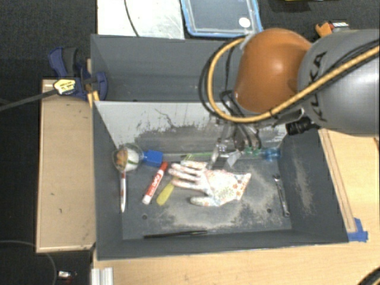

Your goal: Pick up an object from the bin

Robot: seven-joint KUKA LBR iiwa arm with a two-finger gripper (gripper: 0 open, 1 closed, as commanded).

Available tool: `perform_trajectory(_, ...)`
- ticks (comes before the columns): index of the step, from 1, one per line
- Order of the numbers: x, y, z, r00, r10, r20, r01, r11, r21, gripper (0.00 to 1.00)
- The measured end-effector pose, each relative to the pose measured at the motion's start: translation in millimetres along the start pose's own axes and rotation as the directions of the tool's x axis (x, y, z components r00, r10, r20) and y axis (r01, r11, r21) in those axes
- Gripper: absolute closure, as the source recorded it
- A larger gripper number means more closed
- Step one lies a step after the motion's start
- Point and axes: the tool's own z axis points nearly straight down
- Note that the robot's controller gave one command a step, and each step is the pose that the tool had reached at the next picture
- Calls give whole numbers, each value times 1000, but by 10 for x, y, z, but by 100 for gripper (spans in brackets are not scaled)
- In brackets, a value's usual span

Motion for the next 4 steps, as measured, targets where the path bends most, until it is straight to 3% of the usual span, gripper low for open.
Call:
perform_trajectory(1,-50,-226,244,999,34,17,-34,999,-5,0)
perform_trajectory(2,28,-10,487,1000,-8,8,8,1000,3,0)
perform_trajectory(3,361,154,1129,1000,28,10,-28,1000,-1,0)
perform_trajectory(4,420,55,1349,999,46,4,-46,999,-5,0)
